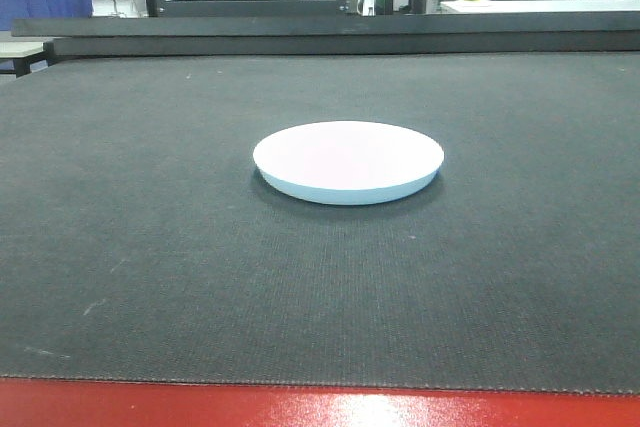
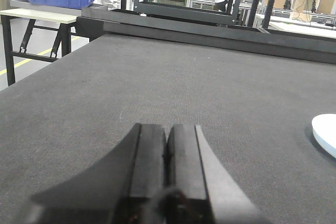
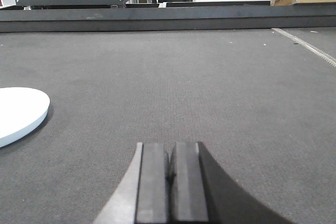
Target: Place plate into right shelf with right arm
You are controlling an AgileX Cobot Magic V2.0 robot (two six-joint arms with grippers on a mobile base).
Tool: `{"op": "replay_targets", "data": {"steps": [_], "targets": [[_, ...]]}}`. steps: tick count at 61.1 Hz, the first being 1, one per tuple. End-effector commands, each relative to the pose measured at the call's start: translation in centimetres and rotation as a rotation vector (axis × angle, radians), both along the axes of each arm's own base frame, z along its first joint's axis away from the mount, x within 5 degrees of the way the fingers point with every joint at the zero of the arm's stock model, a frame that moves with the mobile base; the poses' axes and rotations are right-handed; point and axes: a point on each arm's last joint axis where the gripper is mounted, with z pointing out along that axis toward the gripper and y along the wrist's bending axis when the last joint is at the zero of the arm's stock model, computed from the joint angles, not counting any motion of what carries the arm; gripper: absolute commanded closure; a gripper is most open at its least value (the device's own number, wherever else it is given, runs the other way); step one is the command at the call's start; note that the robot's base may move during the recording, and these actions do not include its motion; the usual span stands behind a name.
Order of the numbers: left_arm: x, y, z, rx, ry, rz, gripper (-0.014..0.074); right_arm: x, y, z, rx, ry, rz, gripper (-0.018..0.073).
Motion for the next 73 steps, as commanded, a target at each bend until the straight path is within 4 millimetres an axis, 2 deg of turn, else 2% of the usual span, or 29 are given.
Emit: {"op": "replay_targets", "data": {"steps": [1, 44, 50, 58, 69, 73], "targets": [[-0.1, 0.0, 0.6, -0.009, -0.093, -0.003, 0.0643, -0.2, 0.0, 1.0, -0.016, -0.102, -0.006, 0.0503], [-0.1, 0.0, 0.6, -0.009, -0.093, -0.003, 0.0643, -0.2, 0.0, 1.0, -0.016, -0.102, -0.006, 0.0503], [-0.1, 0.0, 0.6, -0.009, -0.093, -0.003, 0.0643, -0.2, 0.0, 1.4, -0.019, -0.144, -0.006, 0.0503], [-0.1, 0.0, 0.6, -0.009, -0.093, -0.003, 0.0643, -0.5, 0.0, 2.9, -0.019, -0.187, -0.007, 0.0503], [-0.1, 0.0, 0.6, -0.009, -0.093, -0.003, 0.0643, -0.9, 0.0, 6.7, -0.012, -0.048, -0.004, 0.0498], [-0.1, 0.0, 0.6, -0.009, -0.093, -0.003, 0.0643, -0.7, 0.0, 7.8, -0.009, 0.001, -0.004, 0.0468]]}}
